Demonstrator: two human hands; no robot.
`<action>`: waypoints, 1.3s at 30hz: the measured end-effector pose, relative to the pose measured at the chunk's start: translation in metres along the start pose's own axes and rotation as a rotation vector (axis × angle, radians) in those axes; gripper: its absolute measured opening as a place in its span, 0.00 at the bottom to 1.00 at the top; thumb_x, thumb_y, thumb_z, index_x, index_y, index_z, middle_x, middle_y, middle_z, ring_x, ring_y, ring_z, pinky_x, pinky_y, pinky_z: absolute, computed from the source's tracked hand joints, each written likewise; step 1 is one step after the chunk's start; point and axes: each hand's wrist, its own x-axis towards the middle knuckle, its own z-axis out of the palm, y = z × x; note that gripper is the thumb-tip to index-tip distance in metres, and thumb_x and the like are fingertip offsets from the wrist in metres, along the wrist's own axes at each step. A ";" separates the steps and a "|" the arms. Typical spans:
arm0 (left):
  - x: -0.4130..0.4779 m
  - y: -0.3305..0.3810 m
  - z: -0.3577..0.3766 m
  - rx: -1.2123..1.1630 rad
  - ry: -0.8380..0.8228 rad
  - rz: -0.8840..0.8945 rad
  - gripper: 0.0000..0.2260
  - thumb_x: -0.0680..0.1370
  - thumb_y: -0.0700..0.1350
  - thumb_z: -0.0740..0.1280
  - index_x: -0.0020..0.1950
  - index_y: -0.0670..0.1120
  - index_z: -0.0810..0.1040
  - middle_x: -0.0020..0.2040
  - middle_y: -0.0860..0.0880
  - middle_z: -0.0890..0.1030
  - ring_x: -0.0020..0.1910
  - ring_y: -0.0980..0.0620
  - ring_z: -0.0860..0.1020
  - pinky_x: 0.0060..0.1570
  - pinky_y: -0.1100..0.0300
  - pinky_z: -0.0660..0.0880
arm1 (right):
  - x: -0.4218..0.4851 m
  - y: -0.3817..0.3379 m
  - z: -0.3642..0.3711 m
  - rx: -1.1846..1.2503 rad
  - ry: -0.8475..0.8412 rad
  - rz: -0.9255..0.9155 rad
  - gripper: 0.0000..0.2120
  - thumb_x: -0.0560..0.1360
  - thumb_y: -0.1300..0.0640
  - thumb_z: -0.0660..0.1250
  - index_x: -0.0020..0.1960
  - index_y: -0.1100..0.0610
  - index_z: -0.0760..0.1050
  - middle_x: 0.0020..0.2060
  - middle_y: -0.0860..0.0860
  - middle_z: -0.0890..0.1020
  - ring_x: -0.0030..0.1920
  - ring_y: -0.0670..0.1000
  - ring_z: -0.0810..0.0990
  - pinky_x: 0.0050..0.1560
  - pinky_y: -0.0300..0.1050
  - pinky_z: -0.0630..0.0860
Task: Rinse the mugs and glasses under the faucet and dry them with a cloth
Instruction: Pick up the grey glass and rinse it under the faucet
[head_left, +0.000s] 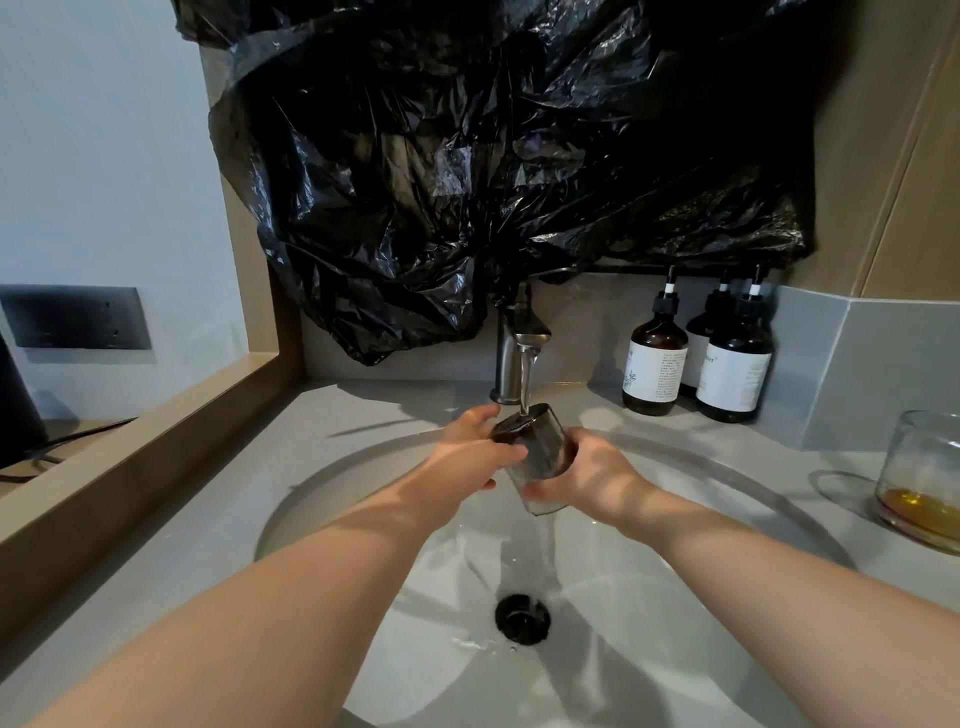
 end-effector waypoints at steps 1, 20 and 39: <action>0.001 0.000 -0.001 -0.018 0.018 0.004 0.26 0.77 0.38 0.68 0.72 0.50 0.65 0.55 0.54 0.77 0.56 0.51 0.76 0.53 0.55 0.74 | 0.000 0.000 0.001 0.045 0.002 0.012 0.27 0.63 0.57 0.79 0.58 0.55 0.72 0.43 0.46 0.79 0.41 0.43 0.77 0.37 0.33 0.71; 0.004 0.006 0.002 -0.234 0.017 -0.095 0.08 0.82 0.47 0.57 0.50 0.53 0.75 0.51 0.52 0.80 0.54 0.51 0.75 0.58 0.51 0.70 | 0.000 -0.005 0.005 0.900 -0.169 0.264 0.22 0.70 0.44 0.71 0.58 0.57 0.78 0.52 0.58 0.84 0.54 0.57 0.82 0.57 0.50 0.78; 0.006 -0.003 -0.005 -0.111 0.016 0.017 0.17 0.77 0.57 0.66 0.59 0.48 0.77 0.55 0.48 0.81 0.57 0.49 0.77 0.58 0.51 0.75 | -0.008 -0.017 0.007 0.039 0.065 -0.010 0.24 0.62 0.55 0.79 0.53 0.51 0.71 0.42 0.44 0.78 0.41 0.41 0.77 0.35 0.33 0.71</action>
